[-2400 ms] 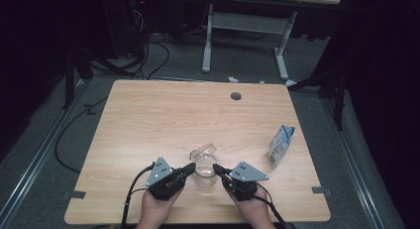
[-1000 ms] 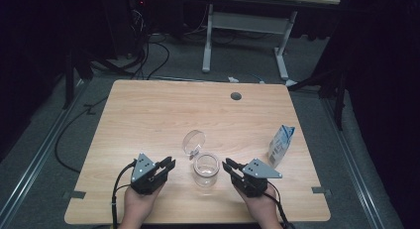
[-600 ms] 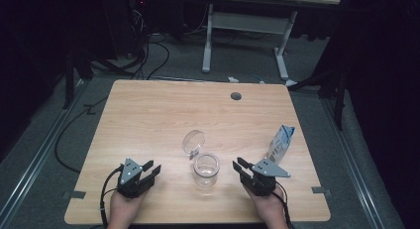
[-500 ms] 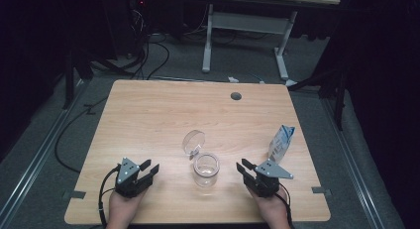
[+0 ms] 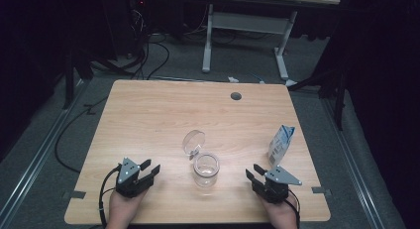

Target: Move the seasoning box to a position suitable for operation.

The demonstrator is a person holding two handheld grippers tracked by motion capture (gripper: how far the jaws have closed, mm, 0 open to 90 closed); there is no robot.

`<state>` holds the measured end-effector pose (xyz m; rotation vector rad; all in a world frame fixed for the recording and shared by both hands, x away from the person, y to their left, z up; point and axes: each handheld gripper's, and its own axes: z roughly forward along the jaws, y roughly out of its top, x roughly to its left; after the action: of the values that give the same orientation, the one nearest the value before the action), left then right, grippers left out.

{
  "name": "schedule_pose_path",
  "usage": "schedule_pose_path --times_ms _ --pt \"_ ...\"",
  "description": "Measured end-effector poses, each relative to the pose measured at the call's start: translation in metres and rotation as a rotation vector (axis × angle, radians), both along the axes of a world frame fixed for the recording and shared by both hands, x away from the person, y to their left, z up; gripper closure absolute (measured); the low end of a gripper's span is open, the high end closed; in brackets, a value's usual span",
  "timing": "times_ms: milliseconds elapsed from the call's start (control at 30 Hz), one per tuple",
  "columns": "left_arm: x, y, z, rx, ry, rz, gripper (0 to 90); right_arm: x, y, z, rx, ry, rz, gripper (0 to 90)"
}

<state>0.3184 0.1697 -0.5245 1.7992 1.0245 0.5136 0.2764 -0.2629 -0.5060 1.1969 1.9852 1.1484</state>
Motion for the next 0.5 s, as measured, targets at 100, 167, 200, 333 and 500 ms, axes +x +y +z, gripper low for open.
schedule_pose_path --times_ms 100,167,200,333,500 --pt "0.0 -0.001 0.0 0.001 0.002 -0.001 56.0 -0.005 -0.008 0.001 -0.004 -0.008 -0.015 59.2" --pt "0.0 -0.001 -0.001 0.003 0.003 -0.003 55.9 -0.009 -0.013 0.002 -0.005 -0.012 -0.03 58.7" --pt "0.0 -0.001 -0.001 0.003 0.003 -0.003 56.0 -0.009 -0.013 0.002 -0.005 -0.012 -0.03 58.7" --pt "-0.001 -0.002 -0.001 0.001 0.001 -0.001 55.6 -0.016 -0.028 0.003 -0.001 -0.02 -0.064 57.9" --pt "-0.001 -0.003 -0.001 0.004 0.002 -0.006 53.9 -0.018 -0.043 0.005 0.006 -0.028 -0.107 56.1"
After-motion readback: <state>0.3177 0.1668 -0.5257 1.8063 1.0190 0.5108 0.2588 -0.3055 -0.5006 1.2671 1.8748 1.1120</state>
